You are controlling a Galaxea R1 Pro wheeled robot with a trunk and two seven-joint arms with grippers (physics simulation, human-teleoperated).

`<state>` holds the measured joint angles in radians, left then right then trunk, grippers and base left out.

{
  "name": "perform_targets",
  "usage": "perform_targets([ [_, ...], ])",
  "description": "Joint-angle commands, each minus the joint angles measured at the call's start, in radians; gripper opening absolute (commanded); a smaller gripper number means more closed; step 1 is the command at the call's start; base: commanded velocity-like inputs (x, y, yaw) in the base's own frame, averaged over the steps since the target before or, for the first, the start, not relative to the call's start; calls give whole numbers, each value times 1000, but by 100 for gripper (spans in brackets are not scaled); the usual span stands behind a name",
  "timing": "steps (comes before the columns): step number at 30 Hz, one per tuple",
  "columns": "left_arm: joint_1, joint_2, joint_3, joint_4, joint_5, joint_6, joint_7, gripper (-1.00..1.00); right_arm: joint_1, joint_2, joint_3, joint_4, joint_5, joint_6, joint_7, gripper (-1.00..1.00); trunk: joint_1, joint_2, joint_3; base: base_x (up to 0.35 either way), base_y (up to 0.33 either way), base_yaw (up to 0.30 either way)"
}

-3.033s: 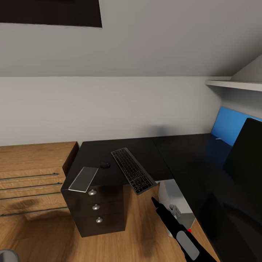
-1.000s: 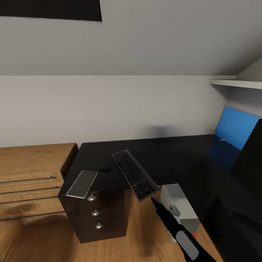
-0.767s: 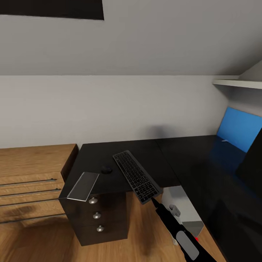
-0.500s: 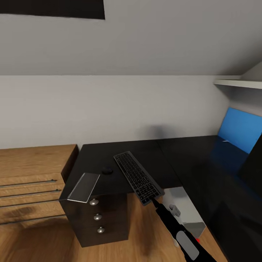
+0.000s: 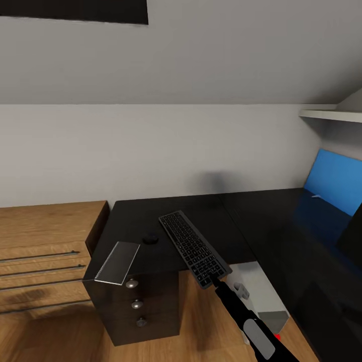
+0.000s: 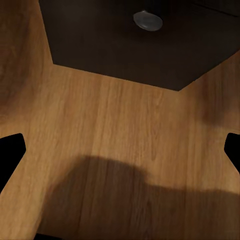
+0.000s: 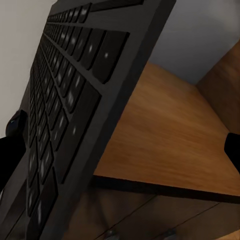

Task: In the bedroom, organize the workspace by keeping the computer under the desk, ensuring the monitor is on the desk, placing the keyboard on the desk next to the monitor, placing the mouse on the desk next to the keyboard, moving the folder from the swivel chair onto the desk next to the mouse, stacking the notebook on top of the folder with the pen on top of the notebook, and positioning the swivel chair next to the desk.

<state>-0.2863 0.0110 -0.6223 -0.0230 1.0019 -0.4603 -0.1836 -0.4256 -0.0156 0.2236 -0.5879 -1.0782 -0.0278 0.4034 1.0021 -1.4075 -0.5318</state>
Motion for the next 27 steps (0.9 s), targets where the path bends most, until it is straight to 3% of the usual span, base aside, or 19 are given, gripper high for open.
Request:
perform_targets([
  [1, -1, 0, -5, 1, 11, -1, -7, 100, -1, -1, 7, 0, -11, -3, 2, 100, 0, -1, -1, 8, 8, 0],
  [18, -1, 0, -5, 1, 12, -1, -7, 100, -1, -1, 7, 0, -10, -3, 2, 100, 0, -1, -1, 56, 53, 0],
  [19, -1, 0, -5, 1, 12, -1, -7, 100, -1, -1, 7, 0, -11, -3, 2, -100, 0, -1, -1, 1, 1, 0],
  [27, -1, 0, -5, 1, 12, -1, -7, 100, -1, -1, 7, 0, -11, -3, 1, -100, 0, -1, -1, 0, 0, 0],
])
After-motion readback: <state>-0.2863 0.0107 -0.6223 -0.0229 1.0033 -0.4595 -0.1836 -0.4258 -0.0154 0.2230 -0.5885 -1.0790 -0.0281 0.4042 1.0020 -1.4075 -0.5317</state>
